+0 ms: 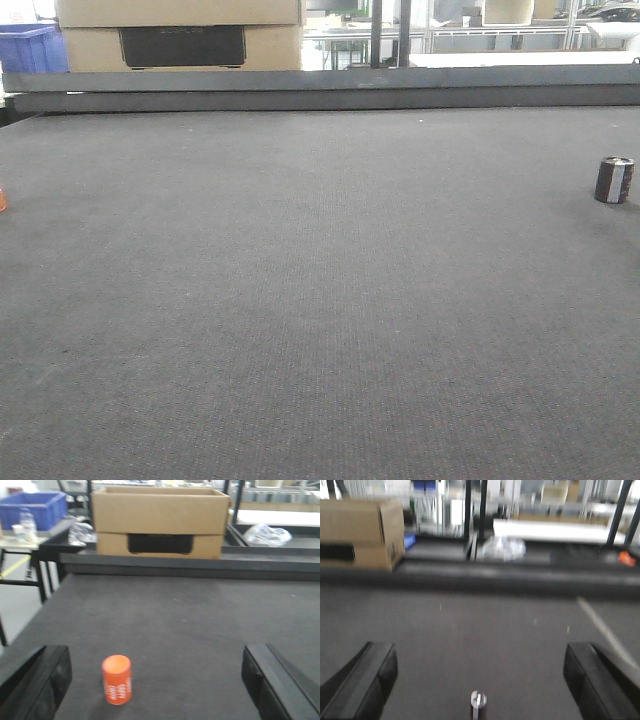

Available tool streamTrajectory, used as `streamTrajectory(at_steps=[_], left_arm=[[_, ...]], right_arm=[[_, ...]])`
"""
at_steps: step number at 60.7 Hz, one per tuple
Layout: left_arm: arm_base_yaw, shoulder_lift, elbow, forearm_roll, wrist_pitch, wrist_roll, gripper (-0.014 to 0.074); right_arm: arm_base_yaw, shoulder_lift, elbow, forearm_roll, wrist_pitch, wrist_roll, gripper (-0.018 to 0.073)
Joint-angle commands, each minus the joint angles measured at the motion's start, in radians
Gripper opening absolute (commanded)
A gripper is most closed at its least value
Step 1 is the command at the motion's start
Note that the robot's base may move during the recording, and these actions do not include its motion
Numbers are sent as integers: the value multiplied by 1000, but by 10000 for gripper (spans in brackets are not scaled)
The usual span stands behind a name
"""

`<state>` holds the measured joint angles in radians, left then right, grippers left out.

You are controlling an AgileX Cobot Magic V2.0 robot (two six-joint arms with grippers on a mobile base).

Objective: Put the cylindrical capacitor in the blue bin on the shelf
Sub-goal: 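Reach the right gripper down toward the dark brown capacitor, then close the right gripper on the capacitor and lift it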

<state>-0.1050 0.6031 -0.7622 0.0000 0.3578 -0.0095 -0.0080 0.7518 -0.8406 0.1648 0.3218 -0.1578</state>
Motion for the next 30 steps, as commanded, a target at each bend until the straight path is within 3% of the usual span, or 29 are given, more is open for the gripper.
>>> streamTrajectory(at_steps=[1, 12, 30], left_arm=[[-28, 7, -8, -16, -27, -3, 601], [-69, 9, -8, -17, -35, -3, 601], [-70, 9, -8, -17, -35, -3, 601]], right_arm=[[-3, 79, 19, 0, -18, 3, 569], [-3, 195, 186, 0, -240, 3, 569], [21, 443, 442, 0, -876, 3, 569]])
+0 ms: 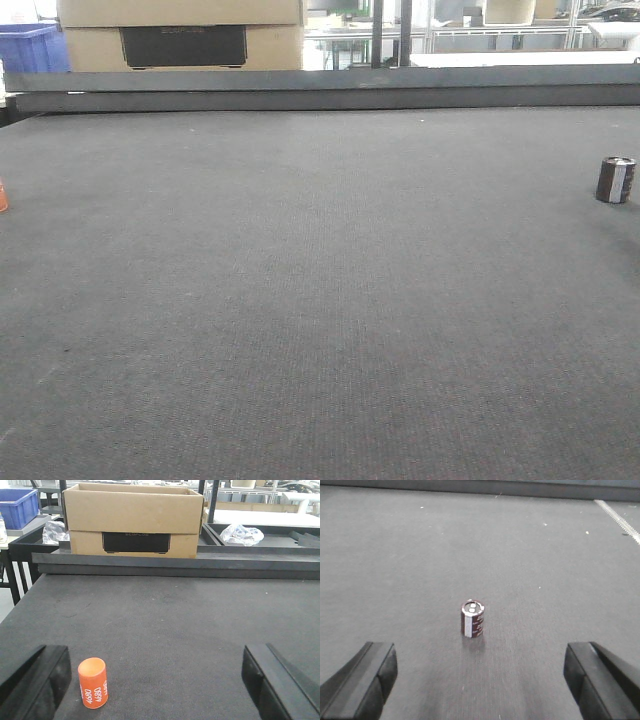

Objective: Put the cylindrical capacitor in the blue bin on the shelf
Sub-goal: 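Close the right gripper on the capacitor and lift it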

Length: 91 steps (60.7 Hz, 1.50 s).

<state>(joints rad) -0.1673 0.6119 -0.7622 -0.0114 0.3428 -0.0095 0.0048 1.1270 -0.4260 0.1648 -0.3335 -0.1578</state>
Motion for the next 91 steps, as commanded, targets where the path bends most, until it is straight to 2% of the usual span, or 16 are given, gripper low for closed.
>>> streamTrajectory(at_steps=[1, 13, 24, 36, 52, 78, 83, 88, 91], left_arm=[[-7, 0, -8, -6, -20, -3, 601], [-7, 0, -8, -6, -24, -3, 601], [-7, 0, -8, -6, -38, -3, 601], [-7, 2, -8, -6, -50, -3, 601], [-7, 4, -8, -4, -53, -3, 601], [-7, 4, -8, -4, -53, -3, 601], [-7, 4, -8, -4, -53, -3, 601], [-7, 4, -8, -4, -53, -3, 601], [-7, 4, -8, -4, -53, -3, 601]], right_arm=[[8, 95, 28, 0, -243, 3, 569], [10, 339, 18, -10, -558, 3, 569], [10, 539, -69, -10, -602, 3, 569], [10, 664, -212, -10, -599, 3, 569], [8, 809, -374, -5, -530, 3, 569], [8, 900, -396, 54, -524, 3, 566], [8, 905, -402, 54, -527, 3, 508], [8, 907, -402, 54, -527, 3, 379], [8, 908, -402, 54, -527, 3, 267]])
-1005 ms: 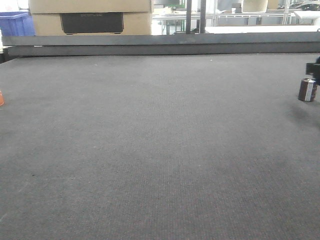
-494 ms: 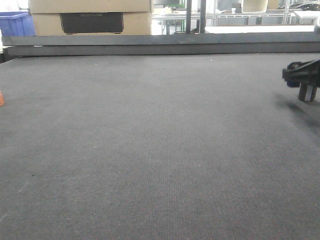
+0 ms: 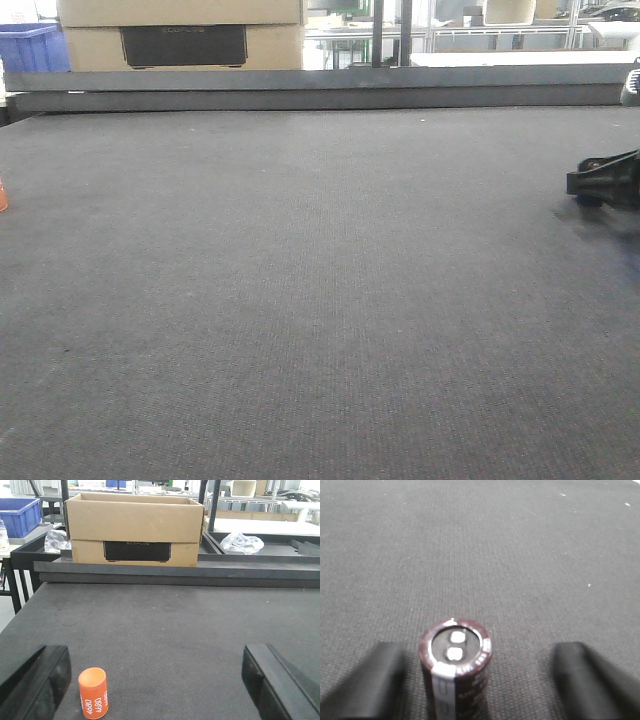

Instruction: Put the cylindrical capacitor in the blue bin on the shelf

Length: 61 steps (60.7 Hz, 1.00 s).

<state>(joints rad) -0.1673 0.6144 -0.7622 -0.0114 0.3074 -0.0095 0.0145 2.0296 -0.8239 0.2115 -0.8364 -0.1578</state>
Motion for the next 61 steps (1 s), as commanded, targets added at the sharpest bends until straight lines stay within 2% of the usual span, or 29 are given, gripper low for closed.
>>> streamTrajectory(at_steps=[1, 10, 13, 22, 31, 39, 61], left_arm=[[-7, 2, -8, -4, -18, -3, 601], [-7, 2, -8, -4, -18, -3, 601], [-7, 2, -8, -4, -18, -3, 601], [-7, 2, -8, -4, -18, -3, 601], [-7, 2, -8, -4, -18, -3, 601], [-7, 2, -8, -4, -18, -3, 601], [-7, 2, -8, -4, -18, -3, 601]], right_arm=[[-1, 5, -4, 8, -24, 3, 233], [-1, 3, -4, 8, -24, 3, -105], [-1, -4, -4, 8, -24, 3, -169], [-1, -70, -4, 8, -8, 3, -162], [-1, -204, -4, -6, 112, 3, -162], [-1, -354, -4, -23, 307, 3, -162], [-1, -830, -4, -23, 985, 3, -162]])
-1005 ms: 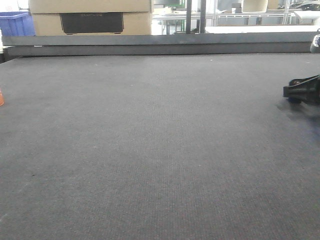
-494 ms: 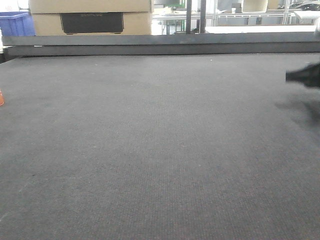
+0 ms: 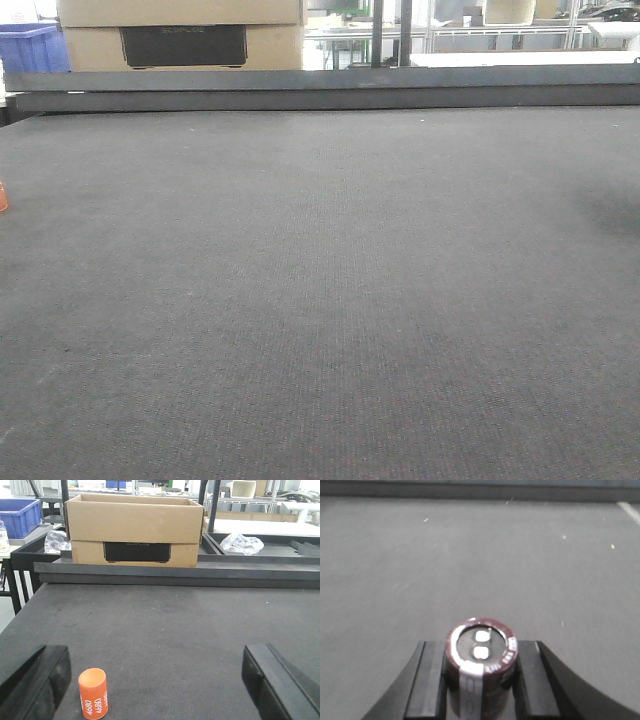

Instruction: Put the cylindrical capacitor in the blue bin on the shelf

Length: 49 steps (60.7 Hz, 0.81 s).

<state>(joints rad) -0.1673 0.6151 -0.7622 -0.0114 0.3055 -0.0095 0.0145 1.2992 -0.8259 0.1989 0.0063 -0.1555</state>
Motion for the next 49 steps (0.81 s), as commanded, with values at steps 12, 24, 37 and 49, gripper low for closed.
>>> streamTrajectory(at_steps=[12, 24, 37, 49], left_arm=[[-7, 1, -8, -2, -11, -3, 601], [-7, 1, 21, 27, 6, -3, 601], [-7, 1, 186, 50, -100, -3, 601], [-5, 61, 402, 30, -393, -3, 601]], right_arm=[[-1, -318, 0, -11, 387, 1, -162], [-1, -505, 64, -11, 419, -3, -162], [-1, -614, 132, -13, 400, -3, -162], [-1, -622, 142, -13, 373, -3, -162]])
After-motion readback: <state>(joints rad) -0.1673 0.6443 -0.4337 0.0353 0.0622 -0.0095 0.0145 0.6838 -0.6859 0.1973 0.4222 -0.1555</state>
